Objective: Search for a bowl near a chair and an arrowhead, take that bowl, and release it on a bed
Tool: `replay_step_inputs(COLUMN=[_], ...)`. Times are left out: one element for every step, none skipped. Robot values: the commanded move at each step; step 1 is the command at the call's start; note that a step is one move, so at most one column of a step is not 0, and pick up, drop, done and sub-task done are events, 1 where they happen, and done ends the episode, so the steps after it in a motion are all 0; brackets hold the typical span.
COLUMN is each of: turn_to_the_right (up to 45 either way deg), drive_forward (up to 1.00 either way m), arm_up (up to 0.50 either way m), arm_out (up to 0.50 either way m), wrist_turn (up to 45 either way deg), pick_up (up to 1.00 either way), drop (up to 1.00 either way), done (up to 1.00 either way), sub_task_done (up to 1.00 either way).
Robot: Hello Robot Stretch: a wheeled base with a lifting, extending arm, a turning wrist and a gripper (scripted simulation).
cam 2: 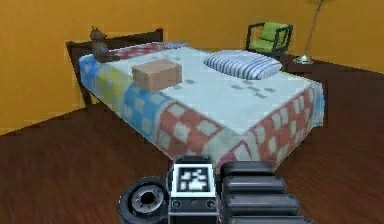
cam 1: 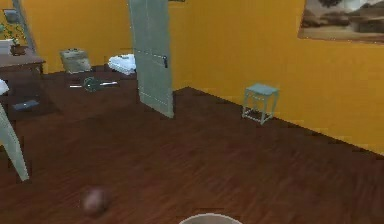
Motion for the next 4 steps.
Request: replay_step_inputs(turn_to_the_right=[45.0, 0.0, 0.0, 45.0], drive_forward=[0.0, 1.0, 0.65, 0.0], arm_up=[0.0, 0.0, 0.0, 0.0], arm_out=[0.0, 0.0, 0.0, 0.0], wrist_turn=[0.0, 0.0, 0.0, 0.0], pick_up=[0.0, 0.0, 0.0, 0.0], drop=[0.0, 0.0, 0.0, 0.0], done=[0.0, 0.0, 0.0, 0.0], sub_task_done=[0.0, 0.0, 0.0, 0.0])
